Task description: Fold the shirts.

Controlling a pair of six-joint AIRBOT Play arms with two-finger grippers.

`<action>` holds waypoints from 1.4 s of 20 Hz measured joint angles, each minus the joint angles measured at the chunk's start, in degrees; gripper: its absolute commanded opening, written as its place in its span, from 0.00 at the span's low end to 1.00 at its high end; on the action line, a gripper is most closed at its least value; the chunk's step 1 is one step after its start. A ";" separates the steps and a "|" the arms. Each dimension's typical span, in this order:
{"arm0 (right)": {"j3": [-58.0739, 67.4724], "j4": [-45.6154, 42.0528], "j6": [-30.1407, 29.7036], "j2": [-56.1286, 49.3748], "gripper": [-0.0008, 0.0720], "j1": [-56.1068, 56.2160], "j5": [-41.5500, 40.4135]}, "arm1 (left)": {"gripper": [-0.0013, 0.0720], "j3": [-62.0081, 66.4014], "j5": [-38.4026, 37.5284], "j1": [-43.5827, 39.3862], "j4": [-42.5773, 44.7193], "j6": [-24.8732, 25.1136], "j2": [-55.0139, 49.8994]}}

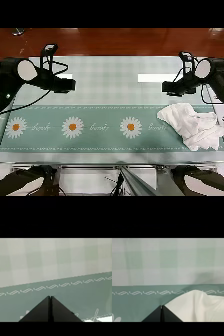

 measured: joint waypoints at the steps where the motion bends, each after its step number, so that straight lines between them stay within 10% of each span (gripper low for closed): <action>1: 0.00 0.00 0.00 0.00 0.05 0.00 -0.20 | 0.05 0.00 0.24 0.00 0.00 0.00 -0.04; 6: 0.00 -2.58 -0.07 -0.04 0.07 0.00 -6.01 | 0.05 -0.02 1.86 0.07 0.00 0.00 -0.44; 8: 0.00 -6.36 0.02 -0.07 0.82 0.00 -8.81 | 0.05 0.00 4.52 0.07 0.02 0.00 -0.55; 9: 0.00 -8.81 0.35 -0.07 0.86 0.00 -9.90 | 0.05 -0.02 5.92 0.07 0.02 0.00 -0.61; 10: 0.00 -11.15 0.59 -0.07 0.87 0.00 -10.54 | 0.08 0.00 7.37 0.07 -0.02 0.00 -0.61; 11: 0.02 -13.64 0.76 -0.04 0.86 0.00 -10.58 | 0.31 -0.02 8.66 0.09 -0.11 0.02 -0.63; 12: 0.09 -15.96 0.92 0.02 0.86 0.00 -9.97 | 0.75 0.00 9.70 0.17 -0.20 0.15 -0.66; 13: 0.15 -18.45 0.98 0.33 0.86 -0.15 -8.39 | 0.98 0.00 10.32 0.28 -0.17 0.26 -0.66; 21: -12.31 -18.58 1.60 16.96 0.86 -13.31 1.18 | 0.98 -2.82 -3.15 1.46 4.59 4.63 3.48; 28: -31.45 -9.81 -0.50 30.60 0.86 -23.41 -0.17 | 0.98 -22.10 2.01 1.66 -3.04 5.55 21.24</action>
